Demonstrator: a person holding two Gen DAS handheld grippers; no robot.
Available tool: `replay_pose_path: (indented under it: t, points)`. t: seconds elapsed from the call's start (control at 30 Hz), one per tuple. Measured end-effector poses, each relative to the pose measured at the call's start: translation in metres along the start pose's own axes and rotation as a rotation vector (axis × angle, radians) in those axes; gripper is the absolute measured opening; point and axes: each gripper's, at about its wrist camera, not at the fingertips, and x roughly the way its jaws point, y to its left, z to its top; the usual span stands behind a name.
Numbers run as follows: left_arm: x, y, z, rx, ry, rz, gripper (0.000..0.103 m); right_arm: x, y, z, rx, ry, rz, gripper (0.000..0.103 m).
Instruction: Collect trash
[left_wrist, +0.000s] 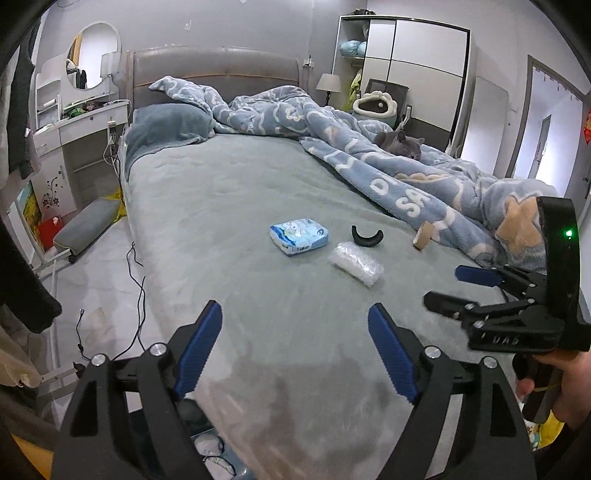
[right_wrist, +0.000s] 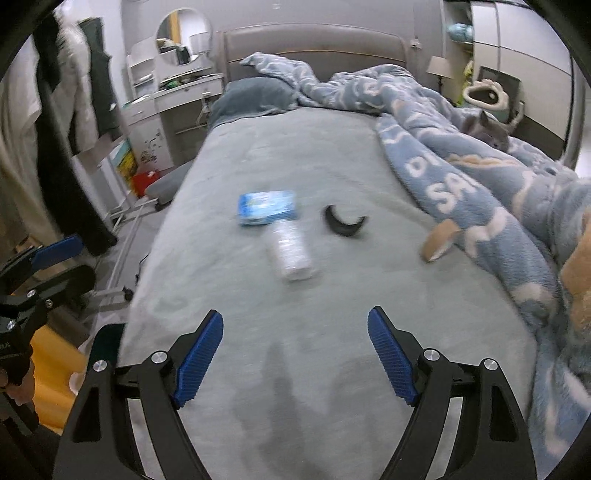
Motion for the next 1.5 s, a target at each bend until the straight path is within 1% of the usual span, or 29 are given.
replay_pose_path:
  t: [0.03, 0.13, 0.27, 0.4, 0.57, 0.63, 0.8, 1.03, 1.13, 1.3, 1.37, 1.4, 1.47, 1.5]
  points:
    - [0.006, -0.002, 0.003, -0.005, 0.004, -0.003, 0.086, 0.002, -0.013, 0.003, 0.012, -0.002, -0.013, 0.082]
    - [0.024, -0.006, 0.008, -0.015, 0.018, -0.008, 0.088, 0.004, -0.034, 0.006, 0.033, -0.009, -0.032, 0.085]
    - [0.043, -0.01, 0.014, -0.03, 0.026, -0.008, 0.092, 0.01, -0.061, 0.013, 0.058, -0.019, -0.045, 0.085]
    - [0.061, -0.011, 0.016, -0.054, 0.044, -0.008, 0.092, 0.018, -0.082, 0.02, 0.079, -0.026, -0.052, 0.085]
    - [0.083, -0.014, 0.014, -0.076, 0.072, -0.017, 0.092, 0.027, -0.105, 0.026, 0.14, -0.03, -0.048, 0.086]
    - [0.092, -0.018, 0.013, -0.086, 0.087, -0.031, 0.092, 0.028, -0.111, 0.029, 0.159, -0.035, -0.05, 0.086]
    - [0.106, -0.031, 0.015, -0.077, 0.093, -0.051, 0.092, 0.036, -0.119, 0.035, 0.19, -0.045, -0.043, 0.086]
    - [0.126, -0.039, 0.023, -0.12, 0.096, -0.088, 0.092, 0.052, -0.12, 0.044, 0.211, -0.038, -0.02, 0.085]
    - [0.134, -0.045, 0.025, -0.104, 0.104, -0.09, 0.09, 0.057, -0.122, 0.046, 0.208, -0.033, -0.024, 0.085]
    - [0.155, -0.05, 0.028, -0.084, 0.155, -0.095, 0.081, 0.071, -0.134, 0.051, 0.23, -0.006, -0.039, 0.085]
    - [0.165, -0.05, 0.029, -0.097, 0.178, -0.111, 0.077, 0.078, -0.139, 0.053, 0.237, 0.009, -0.042, 0.085]
    - [0.17, -0.05, 0.03, -0.106, 0.189, -0.124, 0.077, 0.083, -0.141, 0.053, 0.244, 0.018, -0.039, 0.086]
    - [0.177, -0.049, 0.031, -0.113, 0.2, -0.132, 0.071, 0.089, -0.143, 0.054, 0.242, 0.028, -0.036, 0.085]
    - [0.181, -0.048, 0.032, -0.115, 0.206, -0.137, 0.07, 0.093, -0.143, 0.055, 0.235, 0.034, -0.04, 0.085]
